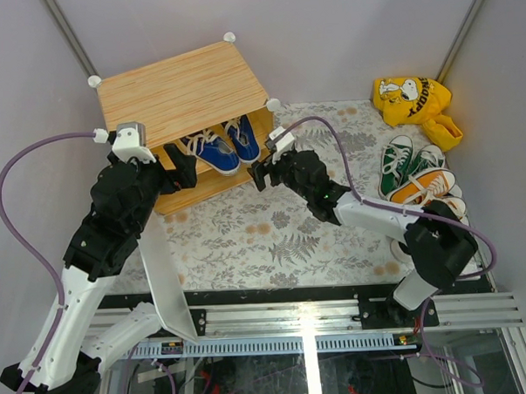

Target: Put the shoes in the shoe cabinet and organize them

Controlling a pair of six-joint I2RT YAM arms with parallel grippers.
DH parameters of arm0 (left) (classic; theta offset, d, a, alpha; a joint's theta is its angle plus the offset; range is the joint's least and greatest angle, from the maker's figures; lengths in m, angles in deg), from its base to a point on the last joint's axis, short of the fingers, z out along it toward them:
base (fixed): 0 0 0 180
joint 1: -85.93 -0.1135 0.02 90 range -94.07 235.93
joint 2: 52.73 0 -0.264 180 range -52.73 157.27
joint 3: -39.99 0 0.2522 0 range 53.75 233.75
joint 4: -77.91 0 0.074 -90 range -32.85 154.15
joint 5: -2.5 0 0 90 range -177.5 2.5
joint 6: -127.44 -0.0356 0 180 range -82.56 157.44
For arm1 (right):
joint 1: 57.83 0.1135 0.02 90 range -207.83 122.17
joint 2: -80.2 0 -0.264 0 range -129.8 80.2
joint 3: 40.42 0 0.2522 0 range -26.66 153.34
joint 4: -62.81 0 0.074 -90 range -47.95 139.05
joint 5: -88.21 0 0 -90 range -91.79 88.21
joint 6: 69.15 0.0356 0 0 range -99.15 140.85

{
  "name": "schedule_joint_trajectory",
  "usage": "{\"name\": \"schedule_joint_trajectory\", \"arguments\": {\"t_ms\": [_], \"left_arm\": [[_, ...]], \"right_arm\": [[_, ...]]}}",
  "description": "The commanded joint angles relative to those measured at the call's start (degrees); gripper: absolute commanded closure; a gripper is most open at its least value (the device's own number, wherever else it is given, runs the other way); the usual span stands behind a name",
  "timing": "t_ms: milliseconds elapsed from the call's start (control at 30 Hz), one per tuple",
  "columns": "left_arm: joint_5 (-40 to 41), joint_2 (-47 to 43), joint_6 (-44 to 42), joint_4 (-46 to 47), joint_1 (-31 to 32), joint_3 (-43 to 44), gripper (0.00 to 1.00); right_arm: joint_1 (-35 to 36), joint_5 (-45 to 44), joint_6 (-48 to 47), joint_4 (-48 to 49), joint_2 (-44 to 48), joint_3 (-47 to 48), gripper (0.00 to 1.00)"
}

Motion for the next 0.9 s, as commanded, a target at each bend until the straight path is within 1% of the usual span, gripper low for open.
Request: {"name": "schedule_joint_trajectory", "arguments": {"t_ms": [0,100,267,367,467,567,733,867], "left_arm": [[-0.6,-0.7,-0.7,2.2,0.2,-0.6,0.06],[-0.8,-0.6,-0.7,2.3,0.2,-0.7,0.06],[-0.6,-0.5,-0.7,2.4,0.2,-1.0,0.06],[-0.5,-0.4,-0.9,2.4,0.2,-1.0,0.06],[-0.2,-0.3,-1.0,2.4,0.2,-1.0,0.06],[0.0,-0.4,-1.1,2.4,0.2,-1.1,0.06],[0.2,-0.4,-1.1,2.5,0.2,-1.4,0.06],[0.1,-0.4,-1.1,2.5,0.2,-1.5,0.06]], "right_arm": [[-0.1,-5.1,5.4,11.3,-4.2,1.3,0.13],[-0.1,-6.4,4.7,14.6,-8.3,2.9,0.13],[-0.2,-8.5,3.4,22.3,-12.5,4.4,0.13],[-0.2,-9.9,2.4,27.9,-13.8,3.9,0.14],[-0.2,-9.9,2.2,31.2,-13.7,3.0,0.16],[-0.2,-9.3,1.9,31.5,-13.6,3.3,0.17],[-0.2,-7.8,1.1,28.5,-15.6,6.5,0.18],[-0.2,-8.3,1.3,26.8,-17.0,8.0,0.22]]}}
